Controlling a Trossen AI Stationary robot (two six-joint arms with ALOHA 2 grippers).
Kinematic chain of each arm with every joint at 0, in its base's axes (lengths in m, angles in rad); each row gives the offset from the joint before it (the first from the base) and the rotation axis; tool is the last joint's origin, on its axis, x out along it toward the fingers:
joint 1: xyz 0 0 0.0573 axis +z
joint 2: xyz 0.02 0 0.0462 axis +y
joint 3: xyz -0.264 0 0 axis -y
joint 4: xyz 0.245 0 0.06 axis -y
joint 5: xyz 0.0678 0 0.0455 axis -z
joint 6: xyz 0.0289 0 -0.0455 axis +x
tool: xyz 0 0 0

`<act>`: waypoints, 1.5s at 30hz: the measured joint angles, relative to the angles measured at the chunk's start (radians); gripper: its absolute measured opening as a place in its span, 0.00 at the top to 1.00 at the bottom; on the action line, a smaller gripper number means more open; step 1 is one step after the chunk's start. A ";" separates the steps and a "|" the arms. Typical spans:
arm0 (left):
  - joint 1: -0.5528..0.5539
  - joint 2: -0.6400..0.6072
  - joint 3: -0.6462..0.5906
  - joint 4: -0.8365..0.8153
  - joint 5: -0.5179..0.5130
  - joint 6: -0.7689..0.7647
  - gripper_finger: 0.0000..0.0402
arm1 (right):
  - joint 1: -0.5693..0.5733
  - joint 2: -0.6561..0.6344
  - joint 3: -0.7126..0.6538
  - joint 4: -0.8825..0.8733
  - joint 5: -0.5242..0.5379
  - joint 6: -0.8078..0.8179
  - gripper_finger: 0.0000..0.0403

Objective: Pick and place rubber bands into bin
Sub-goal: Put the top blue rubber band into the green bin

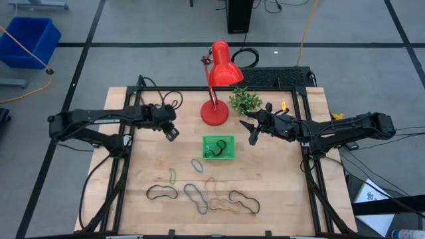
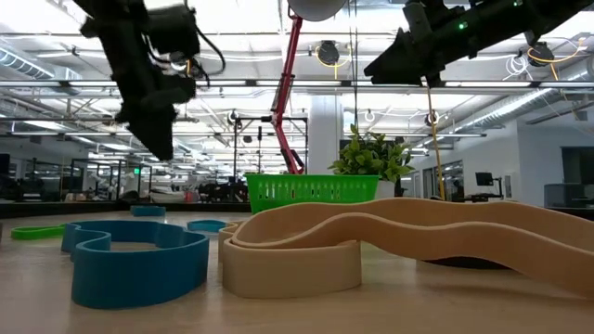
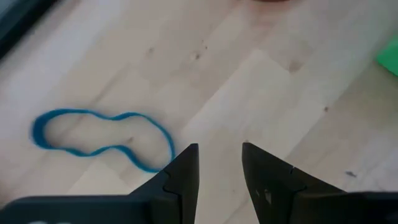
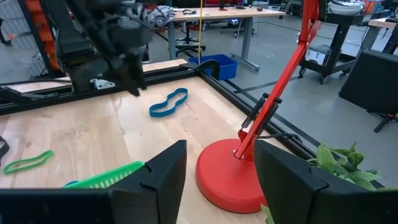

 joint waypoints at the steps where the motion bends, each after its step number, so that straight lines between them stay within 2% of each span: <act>1: 0.012 0.021 0.000 -0.003 0.013 -0.001 0.68 | 0.000 0.000 0.000 0.001 0.000 0.001 0.55; 11: 0.123 0.216 0.000 -0.003 0.048 -0.086 0.68 | 0.000 0.000 0.000 0.002 0.001 0.003 0.55; 20: 0.205 0.258 0.000 -0.001 0.055 -0.070 0.68 | 0.000 0.000 0.000 0.002 0.001 0.003 0.55; 25: 0.240 0.301 0.000 0.039 0.146 0.001 0.68 | 0.000 0.000 0.000 0.001 0.001 0.003 0.55; 36: 0.248 0.396 0.005 0.094 0.139 0.038 0.68 | 0.000 0.000 0.000 0.001 0.001 0.003 0.55; 40: 0.248 0.393 0.004 0.096 0.137 0.038 0.74 | 0.000 0.000 0.000 0.001 0.001 0.003 0.55; 45: 0.247 0.392 0.003 0.104 0.142 0.058 0.91 | 0.000 0.000 0.000 0.001 0.001 0.003 0.55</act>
